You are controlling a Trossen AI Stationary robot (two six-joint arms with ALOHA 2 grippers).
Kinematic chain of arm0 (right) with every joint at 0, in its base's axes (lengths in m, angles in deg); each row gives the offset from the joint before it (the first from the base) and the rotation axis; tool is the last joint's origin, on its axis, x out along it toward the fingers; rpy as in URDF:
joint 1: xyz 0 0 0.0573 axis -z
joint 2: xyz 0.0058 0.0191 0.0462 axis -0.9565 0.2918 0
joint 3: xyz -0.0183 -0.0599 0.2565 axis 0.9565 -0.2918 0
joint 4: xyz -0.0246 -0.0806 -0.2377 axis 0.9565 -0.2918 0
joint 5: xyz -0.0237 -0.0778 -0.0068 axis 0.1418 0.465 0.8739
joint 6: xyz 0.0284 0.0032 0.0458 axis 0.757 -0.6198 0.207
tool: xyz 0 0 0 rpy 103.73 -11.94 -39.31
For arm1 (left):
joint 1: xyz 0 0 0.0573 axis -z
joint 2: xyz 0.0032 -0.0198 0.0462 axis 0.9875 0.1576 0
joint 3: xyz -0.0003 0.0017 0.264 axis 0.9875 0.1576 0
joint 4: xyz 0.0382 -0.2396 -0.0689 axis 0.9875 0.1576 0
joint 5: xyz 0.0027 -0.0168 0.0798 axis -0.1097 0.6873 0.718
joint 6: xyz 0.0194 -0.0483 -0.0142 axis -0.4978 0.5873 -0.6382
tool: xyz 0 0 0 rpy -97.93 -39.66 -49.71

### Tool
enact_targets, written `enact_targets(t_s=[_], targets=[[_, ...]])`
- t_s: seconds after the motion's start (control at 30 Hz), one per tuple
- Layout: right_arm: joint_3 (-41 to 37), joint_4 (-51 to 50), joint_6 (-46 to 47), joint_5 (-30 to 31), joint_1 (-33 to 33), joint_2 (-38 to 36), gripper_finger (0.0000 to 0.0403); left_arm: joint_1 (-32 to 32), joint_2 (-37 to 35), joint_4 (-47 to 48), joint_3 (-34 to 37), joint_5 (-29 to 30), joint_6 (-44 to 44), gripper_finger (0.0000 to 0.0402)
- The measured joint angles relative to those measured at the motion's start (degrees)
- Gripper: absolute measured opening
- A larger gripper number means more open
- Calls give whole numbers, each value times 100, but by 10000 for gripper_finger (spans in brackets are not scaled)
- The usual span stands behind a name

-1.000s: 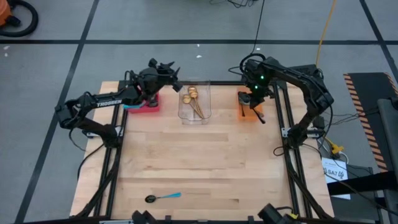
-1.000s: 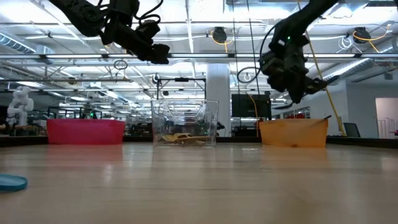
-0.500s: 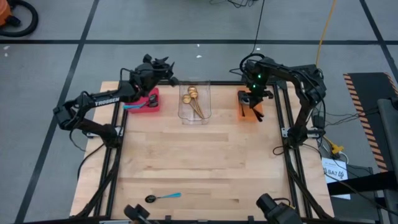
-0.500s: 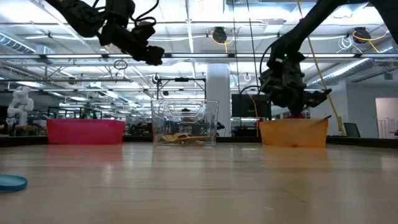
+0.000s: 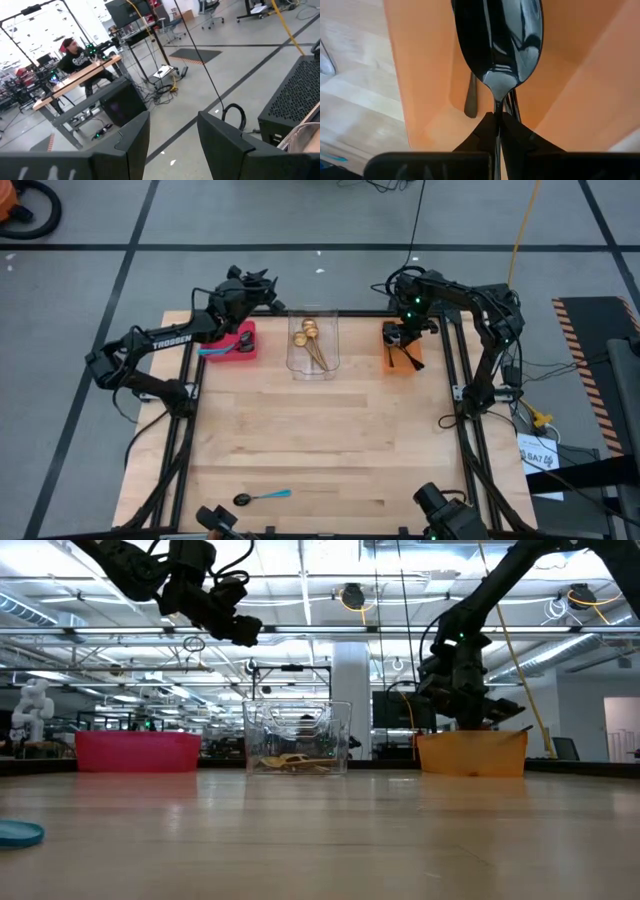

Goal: Sort silverware by color (type)
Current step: Put the black spoon into the orange bin

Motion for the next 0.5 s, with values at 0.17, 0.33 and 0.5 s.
enact_targets(t_s=[0.17,0.33,0.5], targets=[[0,202,-63,13,-11,0,9,0,2,15,0,-1,45,173],[0,236,-174,200,-11,0,34,2,2,100,0,-3,90,173],[0,225,-225,280,-13,-2,68,0,2,235,0,-2,156,173]])
